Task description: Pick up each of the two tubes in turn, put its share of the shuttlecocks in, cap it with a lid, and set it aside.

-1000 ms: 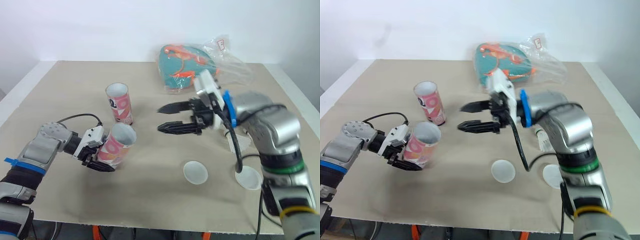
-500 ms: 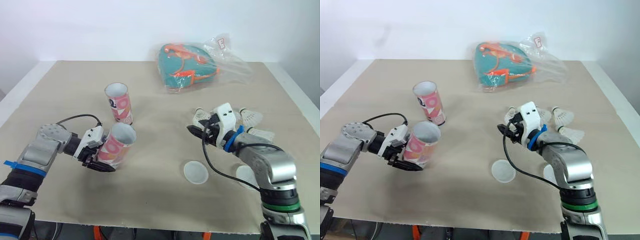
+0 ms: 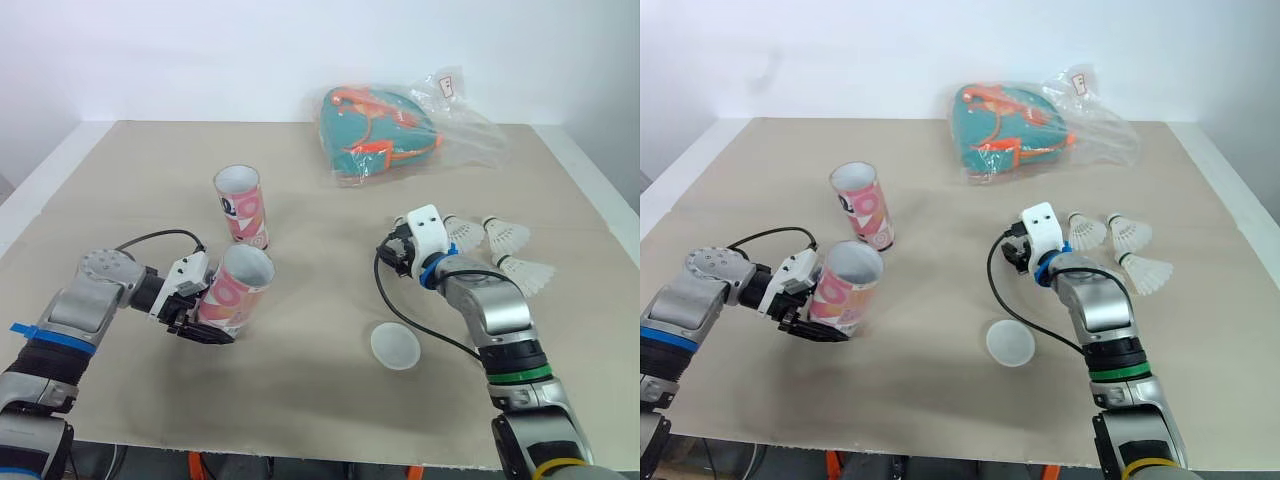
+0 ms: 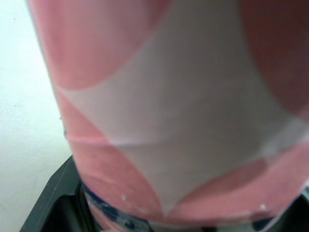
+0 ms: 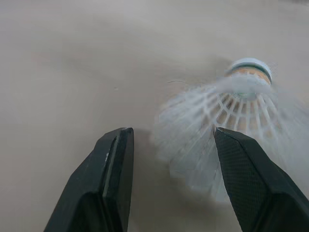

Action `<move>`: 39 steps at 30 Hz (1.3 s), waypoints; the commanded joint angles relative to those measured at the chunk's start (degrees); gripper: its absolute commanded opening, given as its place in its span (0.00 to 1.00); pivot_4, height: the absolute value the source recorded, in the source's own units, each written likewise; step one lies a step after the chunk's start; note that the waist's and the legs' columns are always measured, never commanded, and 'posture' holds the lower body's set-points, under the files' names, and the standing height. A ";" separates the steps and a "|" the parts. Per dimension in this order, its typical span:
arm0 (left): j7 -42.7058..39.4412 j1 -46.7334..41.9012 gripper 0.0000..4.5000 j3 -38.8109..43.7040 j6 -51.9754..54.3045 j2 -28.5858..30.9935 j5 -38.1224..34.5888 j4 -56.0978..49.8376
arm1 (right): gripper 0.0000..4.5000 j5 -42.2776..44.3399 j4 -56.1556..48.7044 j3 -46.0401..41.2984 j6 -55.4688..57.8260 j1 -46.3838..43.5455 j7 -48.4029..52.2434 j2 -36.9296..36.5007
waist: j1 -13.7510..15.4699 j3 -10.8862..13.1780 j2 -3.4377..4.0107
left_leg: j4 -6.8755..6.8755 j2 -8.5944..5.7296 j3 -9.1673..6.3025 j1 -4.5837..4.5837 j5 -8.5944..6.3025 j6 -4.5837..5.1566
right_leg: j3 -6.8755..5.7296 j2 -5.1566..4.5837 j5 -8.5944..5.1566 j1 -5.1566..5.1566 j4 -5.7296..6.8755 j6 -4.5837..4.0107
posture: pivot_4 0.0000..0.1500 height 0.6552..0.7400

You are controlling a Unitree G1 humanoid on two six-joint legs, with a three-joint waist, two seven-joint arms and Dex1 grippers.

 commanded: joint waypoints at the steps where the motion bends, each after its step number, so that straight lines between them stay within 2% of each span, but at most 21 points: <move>1: -0.21 3.00 0.67 -4.12 1.49 -2.42 0.41 -1.77 | 0.64 -4.21 3.94 1.14 -3.63 -2.76 -2.59 0.63 | -0.01 0.00 0.00 | 0.00 0.00 0.00 0.00 0.00 0.00 | 0.00 0.00 0.00 0.00 0.00 0.00 | 1.00 1.00; 3: 0.08 3.60 0.67 -3.84 1.81 -2.39 0.34 -2.48 | 0.64 -6.04 6.40 1.24 -5.45 -3.79 -4.18 1.13 | 0.00 -0.01 -0.01 | 0.01 0.00 -0.01 0.00 0.00 0.00 | 0.00 0.00 0.00 0.01 0.00 0.00 | 1.00 1.00; 4: 0.26 3.97 0.67 -3.68 2.03 -2.36 0.22 -2.89 | 0.55 -7.04 7.38 1.66 -6.38 -4.30 -4.78 1.29 | 0.00 -0.01 -0.01 | 0.02 0.00 -0.01 0.01 0.00 0.00 | -0.01 0.00 0.00 0.03 0.00 0.00 | 1.00 1.00; 5: 0.42 4.31 0.67 -3.54 2.23 -2.33 0.12 -3.28 | 0.53 -7.25 7.90 1.44 -6.95 -4.62 -5.19 1.76 | -0.01 0.00 -0.01 | 0.02 0.00 -0.01 0.01 0.00 0.00 | -0.01 -0.01 0.00 0.03 0.00 0.00 | 1.00 1.00; 8: 0.74 5.01 0.67 -3.19 2.64 -2.32 0.11 -4.13 | 0.26 -7.73 8.12 1.43 -8.28 -4.95 -4.75 2.41 | -0.02 0.00 -0.01 | 0.01 -0.01 -0.01 0.01 0.00 0.00 | -0.01 -0.01 0.00 0.03 0.00 0.00 | 1.00 1.00; 9: 0.78 5.15 0.67 -3.08 2.74 -2.32 0.13 -4.31 | 0.12 -7.60 7.86 1.29 -8.40 -5.14 -4.47 2.74 | -0.03 0.00 -0.01 | 0.00 -0.01 -0.02 0.01 0.00 0.00 | -0.01 -0.01 0.00 0.02 0.00 0.00 | 1.00 1.00; 11: 0.88 5.38 0.67 -2.98 2.86 -2.33 0.11 -4.58 | 0.02 -7.15 7.11 0.64 -8.58 -5.37 -4.09 3.40 | -0.08 0.00 -0.01 | -0.01 0.00 -0.01 0.01 0.00 0.00 | -0.01 -0.01 0.00 0.01 0.00 0.00 | 1.00 1.00; 15: 1.01 5.68 0.67 -2.82 3.15 -2.36 0.04 -4.98 | 0.02 -2.81 -1.42 -0.41 -10.31 -5.16 1.66 4.04 | -0.10 0.01 0.01 | -0.02 0.00 -0.01 0.01 0.00 0.00 | 0.00 0.00 0.00 0.00 0.01 0.00 | 1.00 1.00; 19: 0.89 5.82 0.67 -2.82 3.28 -2.35 0.06 -5.19 | 0.02 7.34 -12.58 -2.58 -7.14 -4.80 11.87 3.04 | -0.03 0.01 0.01 | -0.05 0.00 -0.04 0.00 0.00 0.00 | -0.02 0.00 0.00 0.00 0.00 0.01 | 1.00 1.00; 21: 0.75 5.75 0.67 -2.93 3.34 -2.37 0.09 -5.14 | 0.02 16.20 -23.06 -2.72 -5.62 -3.87 23.54 -1.75 | 0.06 0.03 0.02 | -0.02 0.00 -0.07 0.00 0.00 0.00 | -0.05 -0.02 -0.01 0.06 -0.02 0.01 | 1.00 1.00; 25: 0.31 5.20 0.67 -3.12 3.20 -2.55 0.38 -4.42 | 0.02 27.60 -34.43 -1.40 -3.31 -3.15 41.02 -12.10 | 0.13 0.03 0.01 | 0.00 -0.07 -0.13 0.00 -0.02 0.02 | -0.14 -0.13 -0.04 0.15 -0.09 0.06 | 1.00 1.00; 30: -0.56 4.01 0.67 -3.60 2.80 -3.05 0.86 -3.09 | 0.02 22.42 -31.50 9.49 -8.14 -9.46 51.17 -15.68 | -0.24 0.04 0.01 | 0.03 -0.04 -0.15 0.12 0.08 0.19 | -0.16 -0.06 0.00 0.18 -0.06 0.02 | 1.00 1.00; 34: -0.94 2.99 0.67 -4.02 2.67 -3.47 1.10 -2.27 | 0.02 14.61 -22.98 17.13 -14.34 -17.54 54.15 -11.66 | -0.20 0.05 -0.01 | 0.03 0.02 -0.18 0.11 0.23 0.34 | -0.18 0.03 0.05 0.13 -0.03 0.13 | 1.00 1.00; 39: -0.95 2.80 0.67 -4.34 2.57 -3.33 0.94 -2.24 | 0.02 11.28 -16.12 19.68 -18.81 -22.90 57.34 -8.18 | -0.16 0.05 -0.01 | 0.01 0.02 -0.21 0.09 0.26 0.30 | -0.15 0.05 0.15 0.09 -0.01 0.01 | 1.00 1.00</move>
